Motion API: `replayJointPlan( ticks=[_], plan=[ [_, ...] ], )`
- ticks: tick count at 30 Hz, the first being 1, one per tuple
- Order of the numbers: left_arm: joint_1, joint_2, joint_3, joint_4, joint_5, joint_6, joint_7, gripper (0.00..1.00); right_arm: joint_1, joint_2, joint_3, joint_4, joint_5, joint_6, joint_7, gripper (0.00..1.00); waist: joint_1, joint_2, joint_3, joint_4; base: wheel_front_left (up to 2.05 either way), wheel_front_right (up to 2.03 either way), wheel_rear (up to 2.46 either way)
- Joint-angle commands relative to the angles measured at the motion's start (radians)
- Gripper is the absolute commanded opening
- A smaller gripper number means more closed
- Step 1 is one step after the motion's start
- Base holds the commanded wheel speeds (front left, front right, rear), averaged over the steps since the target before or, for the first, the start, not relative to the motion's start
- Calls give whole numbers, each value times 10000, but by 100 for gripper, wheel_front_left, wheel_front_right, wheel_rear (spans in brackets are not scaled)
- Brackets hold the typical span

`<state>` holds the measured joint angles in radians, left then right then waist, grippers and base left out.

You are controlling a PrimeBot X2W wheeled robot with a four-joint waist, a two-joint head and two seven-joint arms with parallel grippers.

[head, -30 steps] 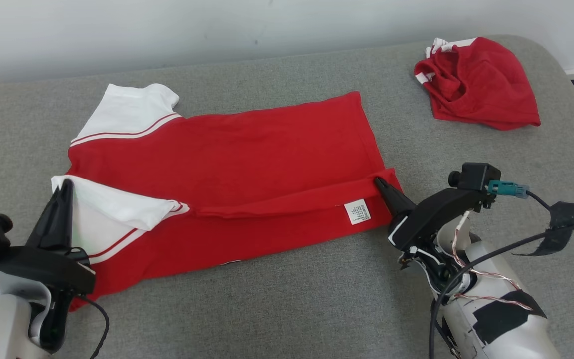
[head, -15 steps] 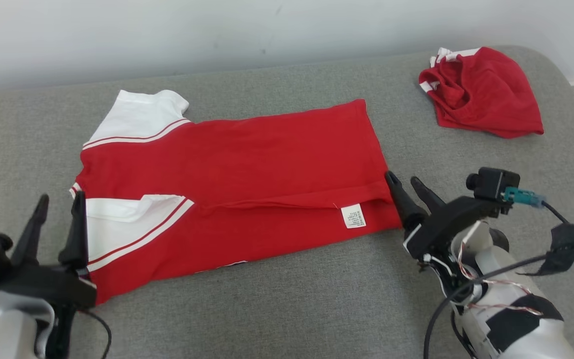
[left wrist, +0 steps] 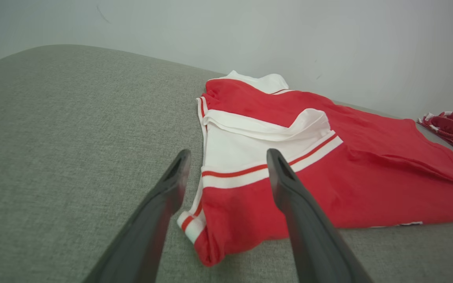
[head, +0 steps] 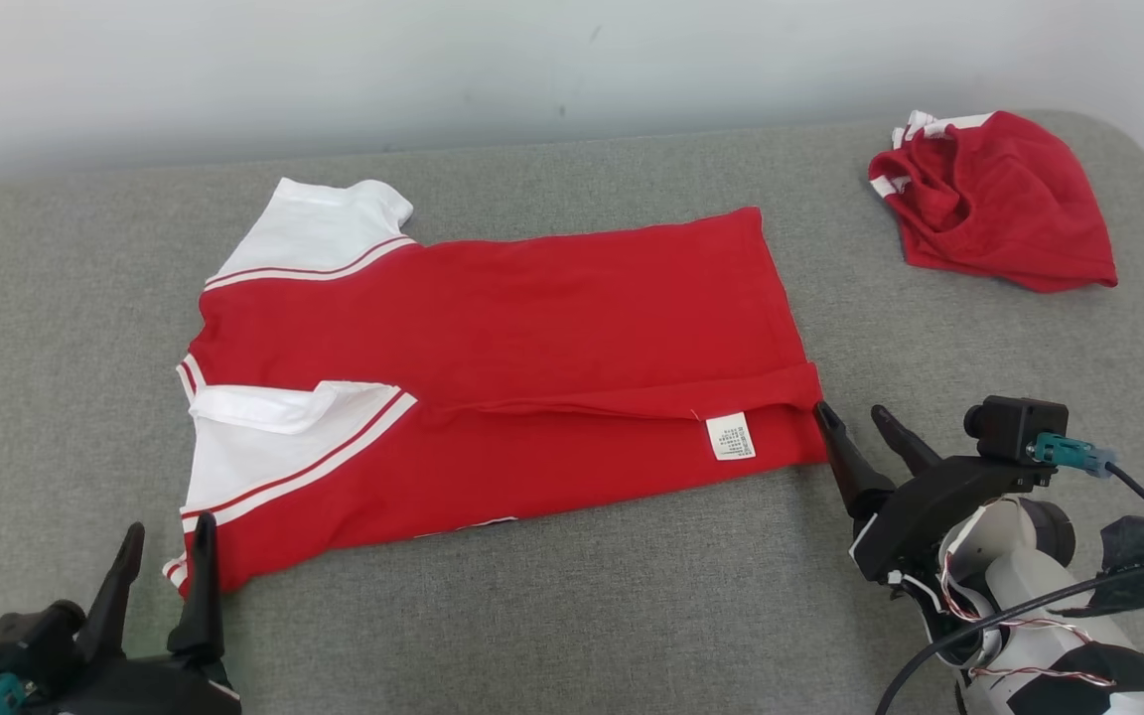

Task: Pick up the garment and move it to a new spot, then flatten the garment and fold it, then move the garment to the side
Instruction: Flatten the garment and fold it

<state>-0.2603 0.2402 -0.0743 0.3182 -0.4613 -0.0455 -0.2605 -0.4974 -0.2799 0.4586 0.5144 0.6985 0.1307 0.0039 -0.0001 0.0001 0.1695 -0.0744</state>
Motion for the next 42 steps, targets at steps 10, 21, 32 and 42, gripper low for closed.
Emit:
replayJointPlan(
  ticks=[10,21,32,42],
  plan=[
    [253,-221,155,423,523,51,-52,100,152,210,-253,249,-826,-1,6,100,1,-1,268,70,0,0,0],
    [-130,-606,394,1160,686,-182,-54,100,-114,468,-348,805,-1136,-3,-194,100,1,-1,621,91,0,0,0],
    [-497,-783,616,1719,1146,-437,-42,0,-352,618,-95,1181,-994,-3,-459,0,1,-1,620,86,0,0,0],
    [561,-1057,958,695,1393,-564,-46,0,855,210,-331,113,-80,-3,-593,0,1,-1,-157,207,0,0,0]
  ],
)
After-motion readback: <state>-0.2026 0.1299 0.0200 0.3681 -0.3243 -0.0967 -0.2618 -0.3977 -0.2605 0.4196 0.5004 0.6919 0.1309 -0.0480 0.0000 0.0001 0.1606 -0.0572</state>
